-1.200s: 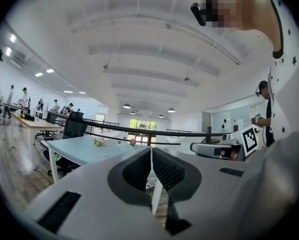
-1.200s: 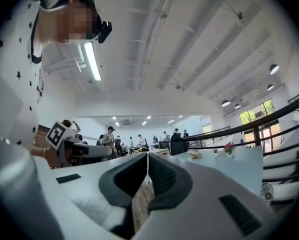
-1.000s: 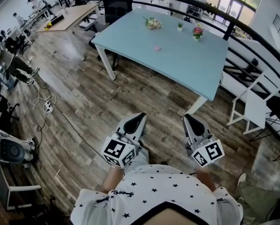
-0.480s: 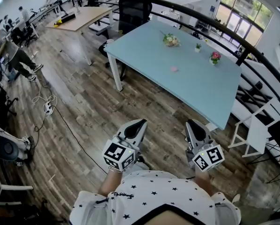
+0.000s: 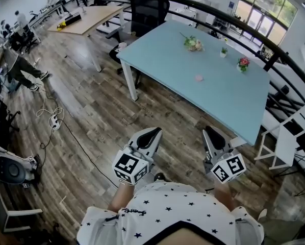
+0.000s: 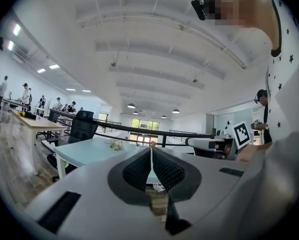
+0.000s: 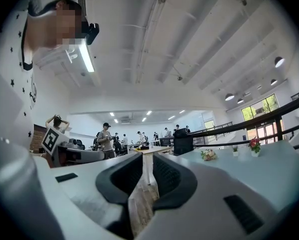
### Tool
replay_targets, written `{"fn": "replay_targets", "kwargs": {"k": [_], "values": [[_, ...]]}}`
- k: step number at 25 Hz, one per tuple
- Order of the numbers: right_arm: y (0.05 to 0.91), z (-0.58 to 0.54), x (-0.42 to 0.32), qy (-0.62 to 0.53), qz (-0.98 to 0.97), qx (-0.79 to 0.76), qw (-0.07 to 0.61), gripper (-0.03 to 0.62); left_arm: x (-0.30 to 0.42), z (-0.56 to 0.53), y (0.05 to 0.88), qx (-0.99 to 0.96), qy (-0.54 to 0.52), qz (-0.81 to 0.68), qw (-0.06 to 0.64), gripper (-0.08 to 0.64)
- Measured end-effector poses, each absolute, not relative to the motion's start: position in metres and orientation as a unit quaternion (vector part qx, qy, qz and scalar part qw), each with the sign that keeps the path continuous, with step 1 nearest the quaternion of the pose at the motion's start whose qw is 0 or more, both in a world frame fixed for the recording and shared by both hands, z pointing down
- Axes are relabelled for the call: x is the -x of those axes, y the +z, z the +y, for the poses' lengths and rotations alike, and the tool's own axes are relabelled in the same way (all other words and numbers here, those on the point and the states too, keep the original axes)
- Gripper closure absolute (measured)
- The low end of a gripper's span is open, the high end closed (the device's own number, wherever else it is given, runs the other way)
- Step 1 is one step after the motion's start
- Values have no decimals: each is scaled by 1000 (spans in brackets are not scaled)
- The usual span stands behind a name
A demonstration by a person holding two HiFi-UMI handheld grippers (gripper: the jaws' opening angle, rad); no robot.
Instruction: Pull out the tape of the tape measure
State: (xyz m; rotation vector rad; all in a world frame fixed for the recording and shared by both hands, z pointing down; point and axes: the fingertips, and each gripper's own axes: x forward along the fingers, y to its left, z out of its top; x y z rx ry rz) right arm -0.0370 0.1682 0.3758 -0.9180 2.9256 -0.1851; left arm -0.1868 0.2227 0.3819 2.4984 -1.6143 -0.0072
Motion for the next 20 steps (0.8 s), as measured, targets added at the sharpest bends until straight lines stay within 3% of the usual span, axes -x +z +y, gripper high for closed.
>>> {"fn": "replay_targets", "kwargs": {"k": [20], "values": [[386,84,69,-75,954,288,23,507,220,145,393,-828,1,-551,103,526]]}}
